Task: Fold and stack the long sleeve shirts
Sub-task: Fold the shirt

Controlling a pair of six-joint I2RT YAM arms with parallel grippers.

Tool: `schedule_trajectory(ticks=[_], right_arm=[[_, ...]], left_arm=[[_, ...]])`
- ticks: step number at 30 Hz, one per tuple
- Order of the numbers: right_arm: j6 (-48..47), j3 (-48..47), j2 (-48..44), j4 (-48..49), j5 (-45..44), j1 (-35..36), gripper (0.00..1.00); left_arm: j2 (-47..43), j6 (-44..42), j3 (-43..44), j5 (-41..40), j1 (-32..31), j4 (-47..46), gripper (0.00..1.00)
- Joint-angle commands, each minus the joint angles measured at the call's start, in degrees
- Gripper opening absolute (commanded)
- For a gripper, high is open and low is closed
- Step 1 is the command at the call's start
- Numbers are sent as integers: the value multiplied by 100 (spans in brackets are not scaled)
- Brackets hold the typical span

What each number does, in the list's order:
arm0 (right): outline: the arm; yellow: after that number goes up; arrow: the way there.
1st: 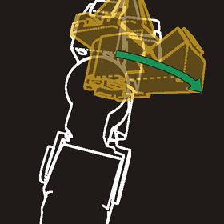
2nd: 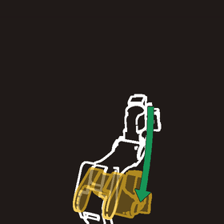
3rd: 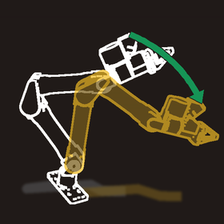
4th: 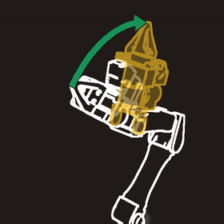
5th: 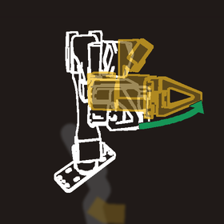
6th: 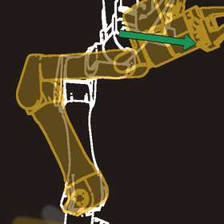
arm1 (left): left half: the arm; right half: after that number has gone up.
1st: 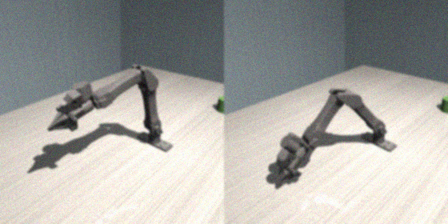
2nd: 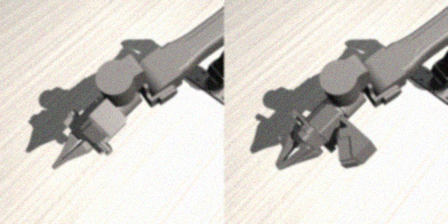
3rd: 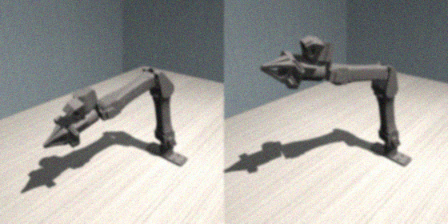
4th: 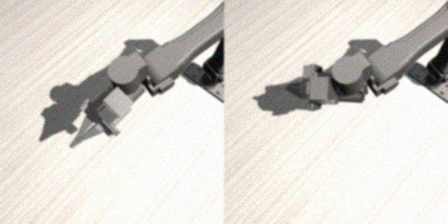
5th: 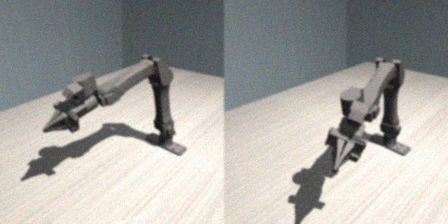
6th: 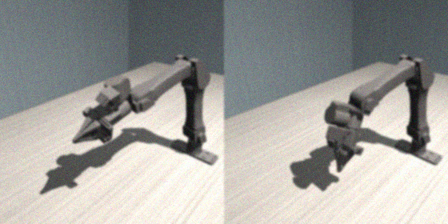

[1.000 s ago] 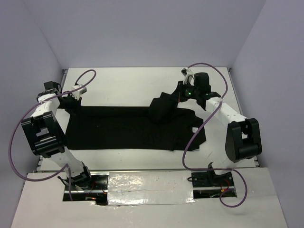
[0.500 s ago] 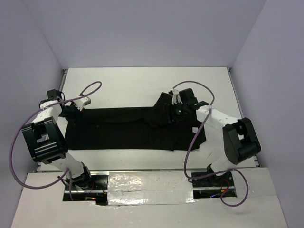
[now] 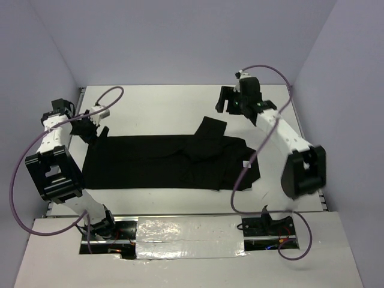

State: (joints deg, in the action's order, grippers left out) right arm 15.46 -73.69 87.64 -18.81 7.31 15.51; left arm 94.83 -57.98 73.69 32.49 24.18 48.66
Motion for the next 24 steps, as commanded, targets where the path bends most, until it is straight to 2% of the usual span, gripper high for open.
schedule_trajectory(ticks=[1,4,7,11,17,19,21,22,23,24], right_arm=[[334,-1230,1539,-762,-1131,-30,83],[483,-2250,2683,-1264,-1547,-83,81],[449,-2684,3371,-1572,-1584,-118,80],[413,-2774,3743,-1609,-1075,-92,80],[300,-2747,4007,-1661,-1206,110,77],[299,-2965,4121,-1713,-1119,128,64],[273,-3168,4296,-1819,-926,128,45],[264,-3360,4358,-1924,-750,137,40],[247,-3406,4402,-1934,-549,137,25],[220,-3424,4411,-1916,-442,137,17]], left_arm=[[132,757,627,662,34,-12,99],[150,1400,901,828,16,-382,99],[106,1666,945,698,-98,-594,99],[18,1913,805,250,-466,-893,99],[80,2193,725,100,-757,-1140,99],[141,2308,804,65,-810,-1166,99],[203,2370,927,38,-880,-1158,99],[246,2379,980,47,-941,-1105,99],[264,2405,1041,73,-959,-1079,99],[273,2422,1077,99,-986,-1052,98]])
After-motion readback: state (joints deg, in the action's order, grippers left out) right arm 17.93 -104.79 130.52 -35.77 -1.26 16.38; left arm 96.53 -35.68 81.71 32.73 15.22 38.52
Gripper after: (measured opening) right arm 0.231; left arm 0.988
